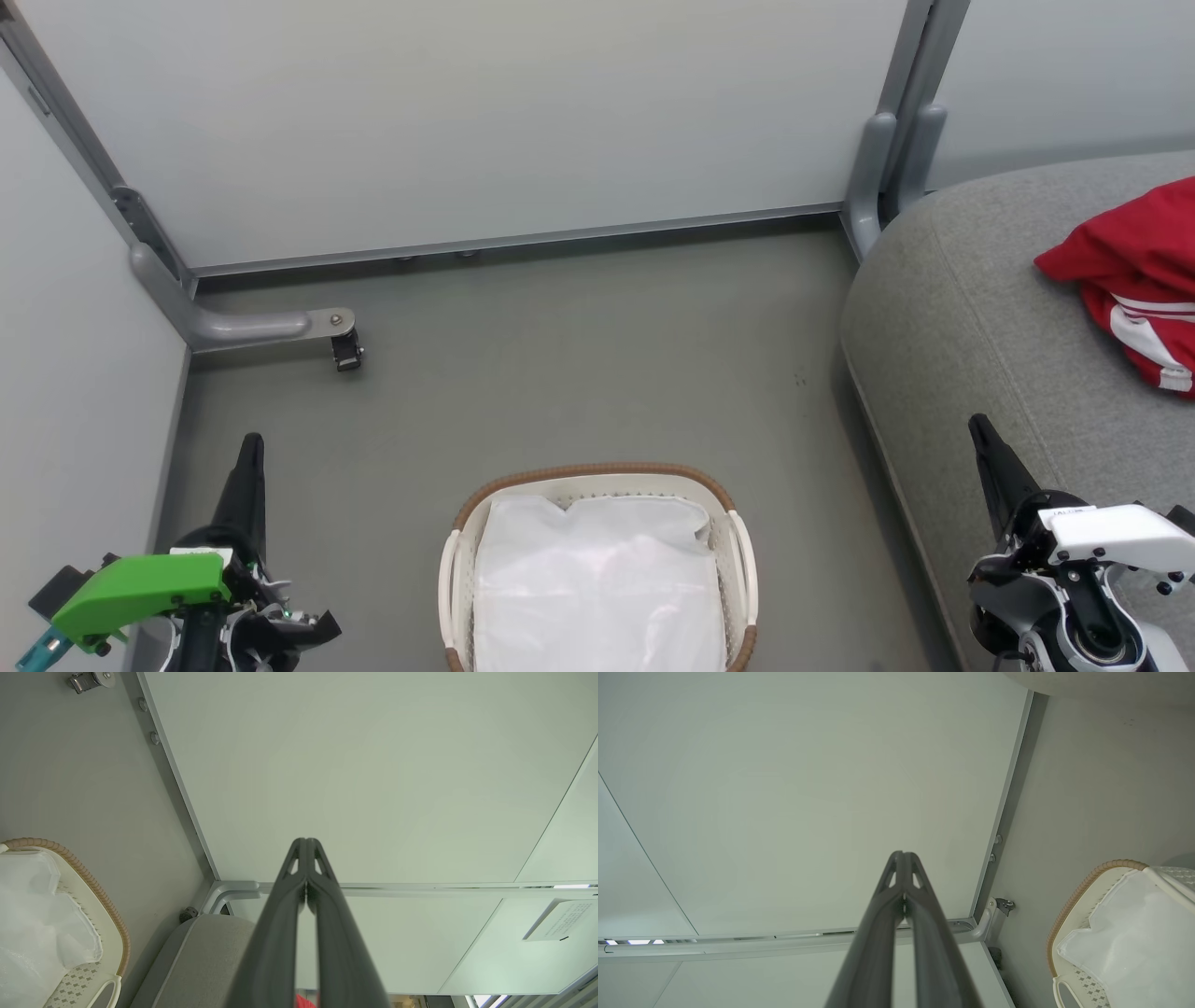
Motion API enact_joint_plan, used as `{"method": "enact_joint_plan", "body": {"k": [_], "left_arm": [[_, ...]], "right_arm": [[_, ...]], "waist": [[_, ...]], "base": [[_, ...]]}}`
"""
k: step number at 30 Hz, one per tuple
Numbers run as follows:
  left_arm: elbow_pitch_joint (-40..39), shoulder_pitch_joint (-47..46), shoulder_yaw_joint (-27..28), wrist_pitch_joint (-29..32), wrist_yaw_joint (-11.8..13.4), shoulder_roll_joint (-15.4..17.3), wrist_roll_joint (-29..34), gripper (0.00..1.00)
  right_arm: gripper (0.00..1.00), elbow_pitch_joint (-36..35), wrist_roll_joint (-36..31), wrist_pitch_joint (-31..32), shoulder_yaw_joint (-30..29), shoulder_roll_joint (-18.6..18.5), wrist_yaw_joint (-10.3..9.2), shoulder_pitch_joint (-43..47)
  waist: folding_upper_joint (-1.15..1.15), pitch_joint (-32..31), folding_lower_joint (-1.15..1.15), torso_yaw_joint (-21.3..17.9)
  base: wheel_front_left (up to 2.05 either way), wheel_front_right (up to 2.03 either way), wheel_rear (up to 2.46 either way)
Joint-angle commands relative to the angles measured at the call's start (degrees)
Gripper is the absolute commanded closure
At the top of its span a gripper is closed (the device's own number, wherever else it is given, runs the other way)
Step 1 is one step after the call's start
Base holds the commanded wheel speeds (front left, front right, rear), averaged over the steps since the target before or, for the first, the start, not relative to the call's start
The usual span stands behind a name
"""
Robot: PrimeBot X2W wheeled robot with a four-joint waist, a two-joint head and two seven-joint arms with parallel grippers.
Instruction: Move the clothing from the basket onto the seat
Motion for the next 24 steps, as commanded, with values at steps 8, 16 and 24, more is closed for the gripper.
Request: {"method": "enact_joint_plan", "body": {"k": [8, 16, 24], "left_arm": [[-0.11, -0.61, 0.14, 0.19, -0.22, 0.34, -0.18, 1.0], [-0.12, -0.61, 0.13, 0.19, -0.22, 0.34, -0.18, 1.0], [-0.12, -0.61, 0.13, 0.2, -0.22, 0.35, -0.18, 1.0]], "right_arm": [[1.0, -0.23, 0.22, 0.08, -0.1, -0.34, -0.02, 0.58], [1.0, -0.23, 0.22, 0.08, -0.1, -0.34, -0.02, 0.58], [1.0, -0.23, 0.22, 0.08, -0.09, -0.34, -0.02, 0.58]], "waist": [[0.0, 0.0, 0.0, 0.0], [0.0, 0.0, 0.0, 0.0], [0.0, 0.0, 0.0, 0.0]], "base": [[0.0, 0.0, 0.0], [0.0, 0.0, 0.0], [0.0, 0.0, 0.0]]}}
